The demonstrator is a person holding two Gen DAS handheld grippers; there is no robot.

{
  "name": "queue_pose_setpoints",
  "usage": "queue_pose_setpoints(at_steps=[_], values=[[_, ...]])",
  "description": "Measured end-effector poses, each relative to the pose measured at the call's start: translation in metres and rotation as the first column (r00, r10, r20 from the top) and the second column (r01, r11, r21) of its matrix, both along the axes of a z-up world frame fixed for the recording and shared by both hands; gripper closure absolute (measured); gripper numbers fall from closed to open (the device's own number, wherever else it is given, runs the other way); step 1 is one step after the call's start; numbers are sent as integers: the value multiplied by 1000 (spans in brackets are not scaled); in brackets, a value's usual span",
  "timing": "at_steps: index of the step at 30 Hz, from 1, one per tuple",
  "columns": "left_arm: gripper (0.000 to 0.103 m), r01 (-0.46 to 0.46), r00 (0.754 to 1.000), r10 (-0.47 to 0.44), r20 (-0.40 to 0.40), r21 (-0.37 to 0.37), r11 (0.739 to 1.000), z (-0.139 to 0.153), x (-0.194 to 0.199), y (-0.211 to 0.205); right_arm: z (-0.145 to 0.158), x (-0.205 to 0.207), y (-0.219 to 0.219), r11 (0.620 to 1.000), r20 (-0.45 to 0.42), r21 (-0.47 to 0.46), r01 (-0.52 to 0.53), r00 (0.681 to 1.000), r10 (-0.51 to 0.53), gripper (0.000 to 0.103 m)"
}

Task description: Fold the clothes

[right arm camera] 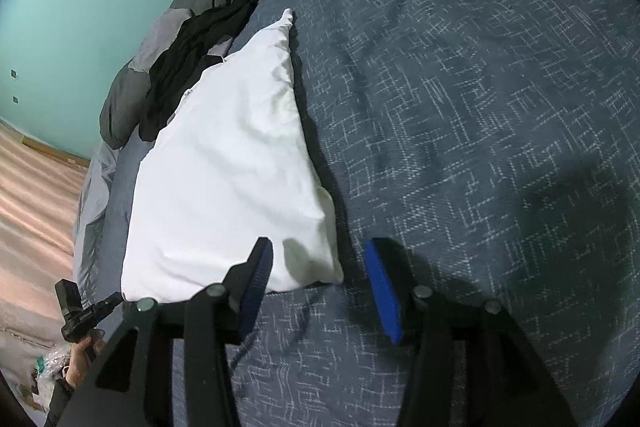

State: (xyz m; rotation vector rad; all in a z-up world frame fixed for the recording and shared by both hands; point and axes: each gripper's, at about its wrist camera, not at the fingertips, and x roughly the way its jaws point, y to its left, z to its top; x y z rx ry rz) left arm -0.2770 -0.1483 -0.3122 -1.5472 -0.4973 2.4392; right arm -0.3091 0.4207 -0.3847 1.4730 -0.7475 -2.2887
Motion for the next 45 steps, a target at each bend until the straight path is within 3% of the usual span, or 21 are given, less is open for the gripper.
queue_pose_setpoints(at_steps=[18,28,37,38,41,45], values=[[72,-32,999,33,38,-30,999,-13,-6,11,-5,-5,-22,998,30,40,-45,999,44,54],[72,-65,995,59,76,73,995,-21,-3,7,-4,-4,-27,996,32,48,-70,997,68,54],[73,-71,995,65,73,74,995,-27,-12,14,-5,-8,-32,996,30,49,-75,997,74,74],[76,-66,995,61,73,72,995,-27,-13,15,-4,-8,-33,996,28,53,-77,997,76,81],[90,-51,996,45,72,79,996,-27,-15,16,-2,-8,-36,994,19,65,-84,996,83,88],[93,-19,998,16,57,57,998,-19,-15,19,1,-8,-40,992,6,82,-99,995,99,94]])
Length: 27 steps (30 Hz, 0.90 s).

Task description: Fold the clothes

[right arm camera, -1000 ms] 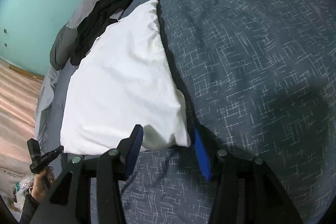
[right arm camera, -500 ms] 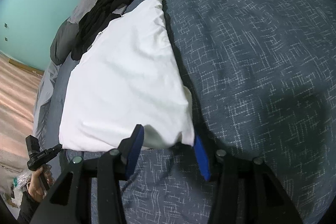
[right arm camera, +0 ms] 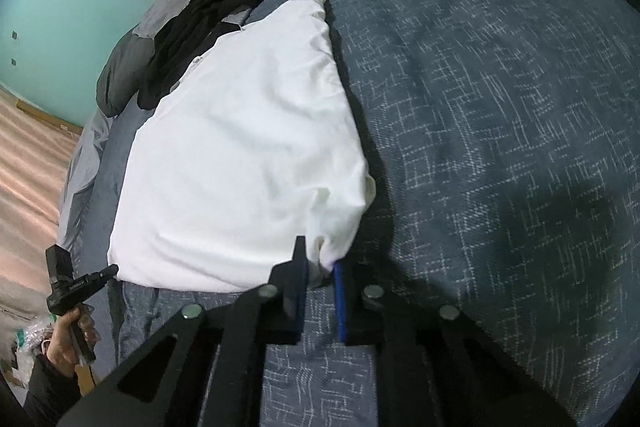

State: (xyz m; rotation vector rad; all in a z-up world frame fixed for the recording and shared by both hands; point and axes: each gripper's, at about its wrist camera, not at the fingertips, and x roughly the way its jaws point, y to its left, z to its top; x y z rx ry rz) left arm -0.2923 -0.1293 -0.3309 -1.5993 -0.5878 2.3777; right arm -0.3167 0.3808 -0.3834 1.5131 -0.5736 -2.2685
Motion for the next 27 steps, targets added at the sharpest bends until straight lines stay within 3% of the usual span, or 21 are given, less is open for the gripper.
queue_pose_setpoints(at_steps=[7,20,27], values=[[94,33,999,-33,-20,-10,999,24,4,-3,18,4,6,1000,-25,16,-26,999,27,95],[95,67,996,-70,-51,-45,997,70,30,4,77,28,-8,989,-68,86,-120,990,126,96],[95,113,993,-114,-21,-75,991,82,75,13,94,63,-6,980,-30,127,-154,987,159,96]])
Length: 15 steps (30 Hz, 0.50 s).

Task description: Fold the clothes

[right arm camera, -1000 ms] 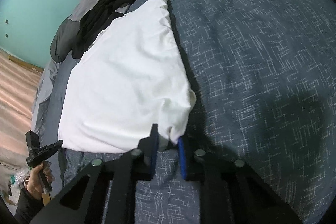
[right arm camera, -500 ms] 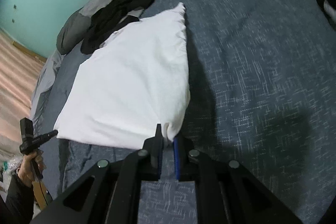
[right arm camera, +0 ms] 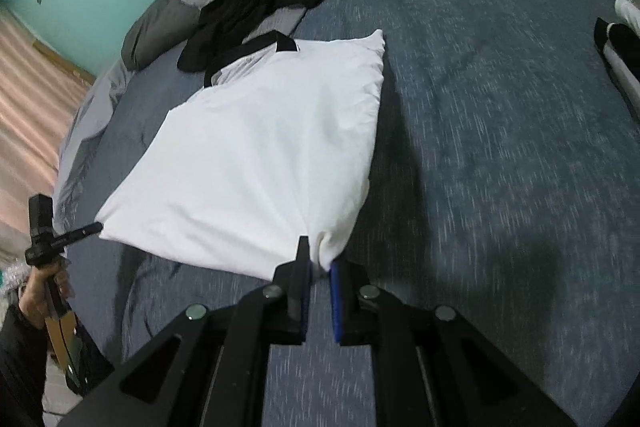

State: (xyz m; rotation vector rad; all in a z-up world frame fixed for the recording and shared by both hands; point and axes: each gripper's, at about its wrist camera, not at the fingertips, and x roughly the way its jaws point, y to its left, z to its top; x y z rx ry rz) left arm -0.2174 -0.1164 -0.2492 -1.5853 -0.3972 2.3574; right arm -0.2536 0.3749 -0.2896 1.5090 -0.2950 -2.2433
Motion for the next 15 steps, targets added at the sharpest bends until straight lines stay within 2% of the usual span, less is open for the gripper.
queue_pose_setpoints(at_steps=[10,15], values=[[95,38,999,-37,23,-16,999,11,84,12,14,81,7,999,44,16,-38,998,37,96],[95,25,999,-25,34,-2,1000,7,126,8,14,121,10,999,56,2,-33,998,33,96]])
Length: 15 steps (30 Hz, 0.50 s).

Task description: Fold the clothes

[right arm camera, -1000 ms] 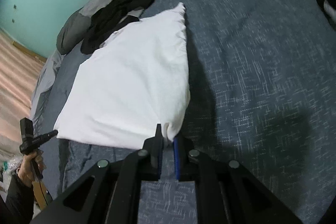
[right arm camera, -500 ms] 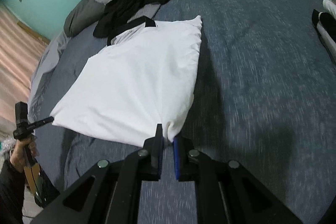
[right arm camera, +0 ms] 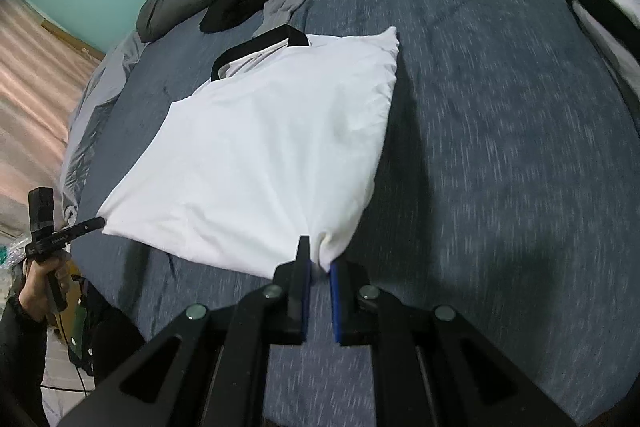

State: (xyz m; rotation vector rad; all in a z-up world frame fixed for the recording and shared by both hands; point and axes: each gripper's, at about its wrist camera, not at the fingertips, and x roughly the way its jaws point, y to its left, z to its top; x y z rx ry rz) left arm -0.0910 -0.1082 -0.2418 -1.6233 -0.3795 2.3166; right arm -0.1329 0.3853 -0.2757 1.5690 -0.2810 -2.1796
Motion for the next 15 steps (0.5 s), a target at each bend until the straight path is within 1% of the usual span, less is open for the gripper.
queue_pose_setpoints(at_steps=[3,11,13,15], values=[[95,-8,1000,8,3,10,1000,0,21,-3,-2,23,-1,1000,10,2,-10,1000,10,96],[95,23,1000,-23,0,-17,1000,5,59,3,-1,66,3,1000,23,15,-19,1000,18,96],[95,22,1000,-22,6,-21,1000,1,68,3,-4,75,4,999,26,23,-23,999,22,96],[95,6,1000,-6,26,-14,1000,-10,70,0,-11,81,5,1000,36,20,-19,999,18,96]])
